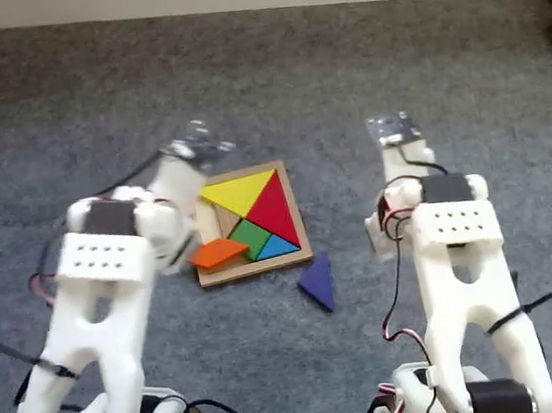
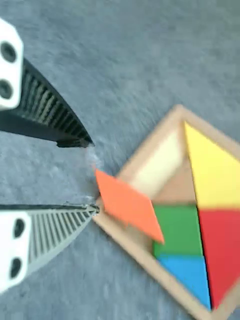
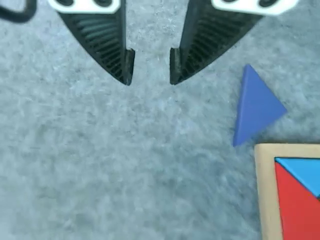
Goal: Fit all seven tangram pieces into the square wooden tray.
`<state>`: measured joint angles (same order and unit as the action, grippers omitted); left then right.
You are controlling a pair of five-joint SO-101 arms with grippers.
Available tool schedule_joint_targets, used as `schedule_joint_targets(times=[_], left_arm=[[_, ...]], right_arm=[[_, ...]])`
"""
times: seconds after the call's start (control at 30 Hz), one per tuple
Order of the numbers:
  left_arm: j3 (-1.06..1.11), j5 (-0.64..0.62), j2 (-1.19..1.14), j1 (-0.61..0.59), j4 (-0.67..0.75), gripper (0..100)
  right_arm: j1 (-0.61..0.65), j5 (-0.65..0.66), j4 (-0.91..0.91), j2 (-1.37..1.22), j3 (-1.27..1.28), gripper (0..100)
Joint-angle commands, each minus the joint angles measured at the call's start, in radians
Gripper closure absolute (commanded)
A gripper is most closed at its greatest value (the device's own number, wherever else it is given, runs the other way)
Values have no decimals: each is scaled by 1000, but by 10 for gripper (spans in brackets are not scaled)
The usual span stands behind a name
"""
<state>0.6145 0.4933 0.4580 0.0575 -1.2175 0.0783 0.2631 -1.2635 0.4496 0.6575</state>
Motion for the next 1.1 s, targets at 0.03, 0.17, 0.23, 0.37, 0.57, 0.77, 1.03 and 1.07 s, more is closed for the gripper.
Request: schedule_joint_targets(times=[0.03, 0.17, 0.23, 0.37, 0.57, 0.77, 1.03, 1.07], left_arm=[[-94, -40, -163, 139, -15, 818], [-225, -52, -389, 147, -57, 818], [-294, -52, -479, 147, -92, 818], [-358, -52, -582, 145, -117, 818], [-366, -52, -682, 145, -107, 815], [-407, -54, -791, 122, -75, 818], [-475, -103, -817, 108, -74, 815], [-481, -103, -819, 110, -74, 814]], right_arm=[[-79, -63, -8, 147, 12, 885], [-81, -78, 76, 312, 145, 885], [-81, -78, 128, 398, 229, 885], [-81, -74, 193, 533, 358, 885], [-81, -72, 199, 625, 424, 885], [-81, -72, 197, 627, 426, 885], [-81, -72, 197, 628, 432, 885], [-81, -72, 197, 628, 432, 885]])
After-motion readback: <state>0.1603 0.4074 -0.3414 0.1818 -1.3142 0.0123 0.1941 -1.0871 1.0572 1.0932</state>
